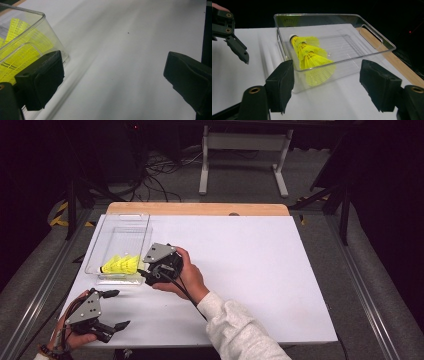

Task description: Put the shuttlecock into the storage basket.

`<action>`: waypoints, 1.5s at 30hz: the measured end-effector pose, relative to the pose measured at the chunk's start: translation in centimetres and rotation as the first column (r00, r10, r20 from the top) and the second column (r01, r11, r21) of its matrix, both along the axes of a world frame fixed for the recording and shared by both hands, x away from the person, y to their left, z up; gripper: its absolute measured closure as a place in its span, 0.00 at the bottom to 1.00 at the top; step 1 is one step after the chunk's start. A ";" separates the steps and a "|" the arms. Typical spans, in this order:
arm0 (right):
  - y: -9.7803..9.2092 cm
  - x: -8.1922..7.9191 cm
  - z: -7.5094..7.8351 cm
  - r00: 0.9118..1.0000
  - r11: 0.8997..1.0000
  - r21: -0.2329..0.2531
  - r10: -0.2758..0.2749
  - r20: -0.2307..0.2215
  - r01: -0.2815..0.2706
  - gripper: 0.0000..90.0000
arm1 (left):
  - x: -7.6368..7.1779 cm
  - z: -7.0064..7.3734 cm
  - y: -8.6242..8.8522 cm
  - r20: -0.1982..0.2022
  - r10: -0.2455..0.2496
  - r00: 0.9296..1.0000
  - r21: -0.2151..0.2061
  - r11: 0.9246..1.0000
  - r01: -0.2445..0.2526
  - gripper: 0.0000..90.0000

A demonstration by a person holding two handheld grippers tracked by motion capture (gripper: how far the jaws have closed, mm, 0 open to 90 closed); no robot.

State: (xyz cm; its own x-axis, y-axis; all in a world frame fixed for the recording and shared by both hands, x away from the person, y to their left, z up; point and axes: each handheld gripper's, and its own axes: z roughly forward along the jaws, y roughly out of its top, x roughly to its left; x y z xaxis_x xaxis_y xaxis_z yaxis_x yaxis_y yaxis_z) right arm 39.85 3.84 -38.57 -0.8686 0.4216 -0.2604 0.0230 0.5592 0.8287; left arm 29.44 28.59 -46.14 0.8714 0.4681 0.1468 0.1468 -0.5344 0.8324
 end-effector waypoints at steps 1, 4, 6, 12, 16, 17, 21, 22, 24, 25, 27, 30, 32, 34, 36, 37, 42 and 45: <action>-0.2 0.0 0.0 1.000 1.000 0.001 -0.005 0.002 0.005 0.32 | 0.0 0.0 0.0 -0.002 0.000 1.000 0.000 1.000 0.000 0.05; -1.0 -0.2 0.2 1.000 1.000 -0.001 -0.016 0.019 0.016 0.31 | 0.0 0.0 0.0 -0.001 0.000 1.000 0.003 1.000 0.000 0.05; -1.5 -0.2 0.3 0.999 1.000 -0.001 -0.023 0.025 0.023 0.29 | 0.0 0.0 -0.1 0.000 0.000 1.000 0.005 1.000 0.000 0.05; -2.8 -0.1 0.3 0.999 0.999 0.010 -0.049 0.024 0.048 0.27 | 0.0 -0.1 -0.1 -0.005 -0.003 1.000 0.009 1.000 0.003 0.05; -3.5 -0.1 0.4 0.998 0.998 0.018 -0.059 0.024 0.059 0.27 | 0.0 -0.1 -0.2 -0.004 -0.003 1.000 0.013 1.000 0.003 0.05; -3.7 -0.1 0.5 0.998 0.998 0.015 -0.061 0.026 0.060 0.27 | 0.1 -0.1 -0.1 -0.002 -0.004 1.000 0.015 1.000 0.004 0.05; -4.3 -0.1 0.7 0.997 0.997 0.001 -0.072 0.035 0.072 0.26 | 0.0 -0.1 -0.1 -0.004 -0.002 1.000 0.013 1.000 0.002 0.05; -4.5 -0.1 0.8 0.997 0.997 0.000 -0.071 0.031 0.071 0.25 | 0.0 -0.1 -0.1 -0.004 -0.002 1.000 0.013 1.000 0.002 0.05; -4.9 -0.1 0.9 0.996 0.997 -0.008 -0.080 0.047 0.080 0.24 | 0.1 -0.1 -0.1 -0.007 0.000 1.000 0.008 1.000 0.000 0.05; -5.0 -0.2 1.0 0.995 0.996 -0.014 -0.083 0.053 0.084 0.23 | 0.1 -0.1 -0.1 -0.008 0.001 1.000 0.009 1.000 -0.001 0.05; -5.3 -0.2 1.1 0.994 0.995 -0.023 -0.092 0.067 0.093 0.22 | 0.1 -0.2 -0.2 -0.009 -0.002 1.000 0.014 1.000 0.002 0.05; -5.9 -0.2 1.3 0.993 0.995 -0.001 -0.100 0.058 0.100 0.21 | 0.1 -0.2 -0.3 -0.009 -0.003 1.000 0.020 1.000 0.004 0.05; -6.0 -0.2 1.3 0.993 0.994 -0.001 -0.106 0.060 0.106 0.21 | 0.1 -0.2 -0.3 -0.011 -0.003 1.000 0.020 1.000 0.004 0.05; -6.2 -0.3 1.4 0.992 0.994 -0.001 -0.107 0.061 0.107 0.21 | 0.1 -0.2 -0.3 -0.007 -0.002 1.000 0.017 1.000 0.003 0.05; -6.5 -0.3 1.4 0.992 0.994 0.012 -0.110 0.054 0.110 0.20 | 0.1 -0.2 -0.3 -0.010 -0.001 1.000 0.017 1.000 0.001 0.05; -6.5 -0.3 1.4 0.992 0.994 0.010 -0.111 0.056 0.110 0.20 | 0.1 -0.2 -0.3 -0.012 -0.003 1.000 0.021 1.000 0.003 0.05; -6.5 -0.5 1.4 0.989 0.991 0.001 -0.134 0.068 0.134 0.14 | 0.1 -0.2 -0.3 -0.008 -0.004 1.000 0.019 1.000 0.004 0.05; -6.6 -0.4 1.3 0.990 0.991 -0.001 -0.132 0.054 0.132 0.14 | 0.1 -0.2 -0.2 -0.009 -0.002 1.000 0.018 1.000 0.002 0.05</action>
